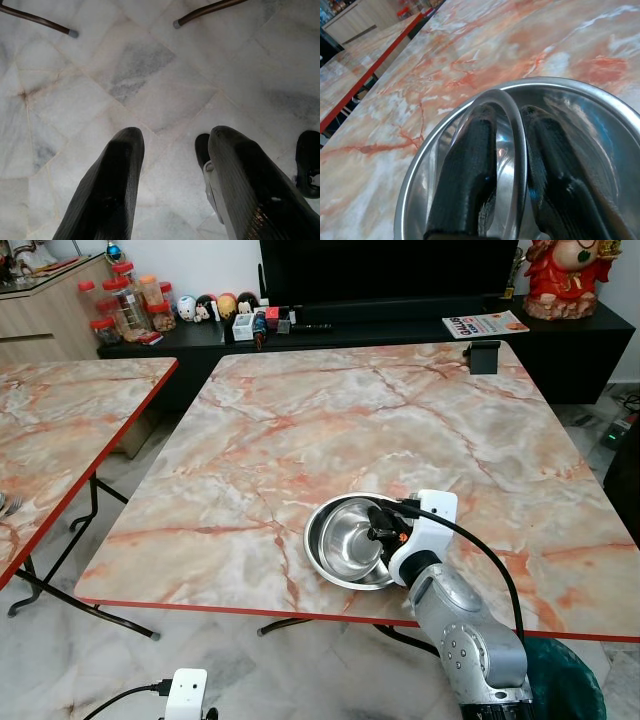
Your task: Setting the table
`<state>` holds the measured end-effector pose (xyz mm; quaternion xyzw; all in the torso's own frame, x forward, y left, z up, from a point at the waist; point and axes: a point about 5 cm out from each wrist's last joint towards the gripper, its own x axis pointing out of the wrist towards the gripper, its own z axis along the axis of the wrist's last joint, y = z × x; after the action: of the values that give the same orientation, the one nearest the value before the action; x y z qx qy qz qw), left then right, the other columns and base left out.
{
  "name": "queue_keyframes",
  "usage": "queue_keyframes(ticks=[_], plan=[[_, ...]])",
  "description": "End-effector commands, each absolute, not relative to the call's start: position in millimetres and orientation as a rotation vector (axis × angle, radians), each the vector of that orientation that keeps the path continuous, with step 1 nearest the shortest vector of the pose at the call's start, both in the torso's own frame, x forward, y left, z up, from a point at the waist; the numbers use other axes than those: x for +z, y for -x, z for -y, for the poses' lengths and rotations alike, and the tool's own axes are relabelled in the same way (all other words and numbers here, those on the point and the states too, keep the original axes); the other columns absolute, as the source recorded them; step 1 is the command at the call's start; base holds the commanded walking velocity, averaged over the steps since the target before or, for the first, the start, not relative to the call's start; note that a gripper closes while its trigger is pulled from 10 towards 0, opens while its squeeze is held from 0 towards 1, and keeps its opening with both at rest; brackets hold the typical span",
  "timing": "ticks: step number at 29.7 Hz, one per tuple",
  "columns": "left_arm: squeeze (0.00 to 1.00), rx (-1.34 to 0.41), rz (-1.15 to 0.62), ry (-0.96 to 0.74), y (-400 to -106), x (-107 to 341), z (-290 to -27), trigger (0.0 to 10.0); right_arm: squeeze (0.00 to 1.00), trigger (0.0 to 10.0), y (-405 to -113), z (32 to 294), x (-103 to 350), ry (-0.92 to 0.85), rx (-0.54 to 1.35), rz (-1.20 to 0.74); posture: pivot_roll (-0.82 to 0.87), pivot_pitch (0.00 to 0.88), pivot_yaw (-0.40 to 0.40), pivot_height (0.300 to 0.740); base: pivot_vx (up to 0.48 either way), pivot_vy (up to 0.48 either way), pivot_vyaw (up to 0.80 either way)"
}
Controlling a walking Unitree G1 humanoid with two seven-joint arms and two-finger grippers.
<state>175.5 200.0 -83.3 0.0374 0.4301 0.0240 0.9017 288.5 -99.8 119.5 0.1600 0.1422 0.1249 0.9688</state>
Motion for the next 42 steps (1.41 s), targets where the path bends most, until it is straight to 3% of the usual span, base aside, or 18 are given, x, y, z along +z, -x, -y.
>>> queue_keyframes(ticks=[1,3,4,6,7,10,11,28,42], plan=[[0.00,0.039,-0.891,-0.097,-177,-82,-203,10.0,0.00,10.0,-287,94,121,-0.308,0.273,-0.292,-0.11,0.030,0.105,0.740,0.000,0.000,0.00],[0.00,0.039,-0.891,-0.098,-176,-82,-203,10.0,0.00,10.0,-287,93,123,-0.291,0.287,-0.284,-0.11,0.031,0.106,0.740,0.000,0.000,0.00],[0.00,0.039,-0.891,-0.098,-177,-82,-203,10.0,0.26,10.0,-287,92,124,-0.288,0.292,-0.280,-0.11,0.031,0.106,0.740,0.000,0.000,0.00],[0.00,0.038,-0.891,-0.098,-177,-82,-203,10.0,0.26,10.0,-287,92,124,-0.288,0.294,-0.279,-0.11,0.031,0.105,0.740,0.000,0.000,0.00],[0.00,0.038,-0.891,-0.098,-177,-82,-203,10.0,1.00,10.0,-287,92,125,-0.282,0.301,-0.273,-0.11,0.032,0.106,0.740,0.000,0.000,0.00],[0.00,0.036,-0.890,-0.098,-177,-82,-203,10.0,1.00,10.0,-288,91,127,-0.262,0.309,-0.266,-0.11,0.033,0.106,0.740,0.000,0.000,0.00],[0.00,0.036,-0.889,-0.097,-177,-82,-203,10.0,0.00,10.0,-288,91,128,-0.233,0.318,-0.257,-0.11,0.032,0.105,0.740,0.000,0.000,0.00],[0.00,0.023,-0.866,-0.079,-186,-78,-199,10.0,0.00,10.0,-288,81,154,0.153,0.462,-0.128,-0.12,0.031,0.112,0.740,0.000,0.000,0.00],[0.00,0.010,-0.862,-0.072,-189,-77,-198,10.0,0.00,10.0,-287,86,148,0.208,0.456,-0.145,-0.12,0.031,0.117,0.740,0.000,0.000,0.00]])
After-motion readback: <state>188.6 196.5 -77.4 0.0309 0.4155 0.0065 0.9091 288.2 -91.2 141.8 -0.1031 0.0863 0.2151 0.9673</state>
